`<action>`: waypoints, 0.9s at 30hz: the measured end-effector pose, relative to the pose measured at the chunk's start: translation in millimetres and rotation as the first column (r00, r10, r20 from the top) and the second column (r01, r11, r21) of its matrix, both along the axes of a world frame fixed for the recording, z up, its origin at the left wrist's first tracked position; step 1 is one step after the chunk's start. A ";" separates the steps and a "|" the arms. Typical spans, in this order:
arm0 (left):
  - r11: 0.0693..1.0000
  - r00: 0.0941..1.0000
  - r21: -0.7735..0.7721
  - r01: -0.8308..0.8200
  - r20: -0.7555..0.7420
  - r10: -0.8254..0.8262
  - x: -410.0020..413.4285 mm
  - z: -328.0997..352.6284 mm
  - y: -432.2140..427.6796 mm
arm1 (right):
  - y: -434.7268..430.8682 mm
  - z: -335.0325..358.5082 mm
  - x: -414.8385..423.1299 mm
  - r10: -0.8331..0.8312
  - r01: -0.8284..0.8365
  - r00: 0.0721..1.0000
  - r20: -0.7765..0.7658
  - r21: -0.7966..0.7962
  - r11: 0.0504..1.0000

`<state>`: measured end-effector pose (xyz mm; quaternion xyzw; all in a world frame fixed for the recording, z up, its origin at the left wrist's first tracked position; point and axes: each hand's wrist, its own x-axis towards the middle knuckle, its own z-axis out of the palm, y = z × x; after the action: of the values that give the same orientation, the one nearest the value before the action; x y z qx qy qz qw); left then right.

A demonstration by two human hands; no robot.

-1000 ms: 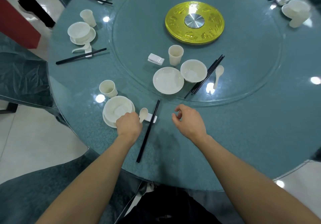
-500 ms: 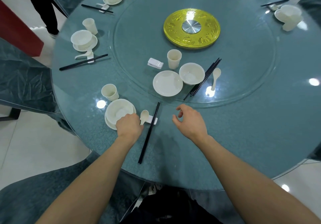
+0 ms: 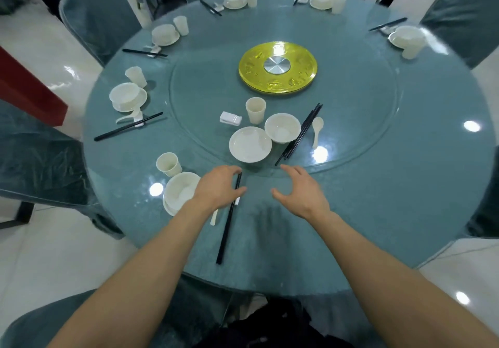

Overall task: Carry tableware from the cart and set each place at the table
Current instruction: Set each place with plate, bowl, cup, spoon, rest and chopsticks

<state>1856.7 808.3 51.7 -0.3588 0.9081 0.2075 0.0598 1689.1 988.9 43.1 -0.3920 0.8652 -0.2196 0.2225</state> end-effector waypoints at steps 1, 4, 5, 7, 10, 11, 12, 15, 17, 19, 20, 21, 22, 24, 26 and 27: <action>1.000 1.000 0.004 0.012 -0.012 -0.012 0.6 4.1 1.0 | 3.8 1.4 1.2 -0.008 0.008 1.000 0.000 -0.003 1.000; 1.000 0.999 0.002 0.030 -0.029 -0.030 6.9 16.3 14.3 | 24.1 1.5 13.9 -0.020 0.019 1.000 -0.015 -0.007 1.000; 0.999 0.999 -0.005 0.036 -0.031 -0.036 8.7 20.1 16.2 | 28.8 0.2 16.8 -0.015 0.015 1.000 -0.017 0.000 1.000; 1.000 0.998 0.005 0.017 -0.053 -0.017 23.2 25.4 32.2 | 47.3 0.4 30.7 -0.005 0.005 1.000 -0.015 0.003 1.000; 1.000 0.998 0.004 -0.005 -0.066 0.006 43.5 30.8 53.7 | 68.1 5.6 47.1 -0.003 0.003 1.000 -0.022 0.003 1.000; 1.000 0.998 -0.001 -0.001 -0.069 0.001 50.5 31.0 59.2 | 74.5 6.1 52.8 0.002 -0.002 1.000 -0.026 0.011 1.000; 1.000 0.998 -0.006 -0.003 -0.069 0.003 56.9 31.8 63.6 | 79.3 7.7 58.1 0.001 -0.001 1.000 -0.025 0.019 1.000; 1.000 0.998 -0.022 -0.008 -0.055 0.007 79.1 34.6 81.4 | 96.0 14.2 75.5 0.014 -0.014 1.000 -0.021 0.014 1.000; 1.000 0.999 -0.024 -0.012 -0.053 0.010 89.8 34.7 88.6 | 102.8 17.8 83.2 0.019 -0.018 0.999 -0.030 0.006 1.000; 1.000 0.998 -0.018 -0.016 -0.053 0.015 100.2 35.7 97.5 | 111.7 22.7 92.8 0.010 -0.010 0.999 -0.039 0.007 1.000; 1.000 0.998 -0.010 -0.024 -0.059 0.023 104.6 36.4 99.3 | 115.1 24.2 96.6 0.009 -0.009 0.999 -0.048 0.008 1.000; 1.000 0.998 0.006 -0.031 -0.063 0.031 110.8 37.1 103.5 | 121.6 25.6 102.1 0.012 -0.011 0.998 -0.058 0.014 1.000; 0.999 0.997 0.018 -0.039 -0.070 0.040 114.6 37.1 104.7 | 125.2 26.3 105.0 0.018 -0.017 0.998 -0.064 0.015 1.000; 0.998 0.995 0.031 -0.058 -0.079 0.060 123.4 37.4 108.6 | 134.1 28.4 111.0 0.020 -0.019 0.998 -0.067 0.020 1.000; 0.997 0.993 0.041 -0.063 -0.098 0.067 132.7 38.1 112.9 | 142.1 31.6 117.6 0.020 -0.018 0.997 -0.069 0.024 1.000; 0.997 0.992 0.039 -0.072 -0.104 0.076 135.9 39.7 114.2 | 144.4 35.4 119.4 0.017 -0.015 0.997 -0.072 0.031 0.999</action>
<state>1992.6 922.5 91.4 -0.3797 0.8922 0.2442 0.0104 1808.6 1133.4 78.5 -0.4033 0.8727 -0.1903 0.1989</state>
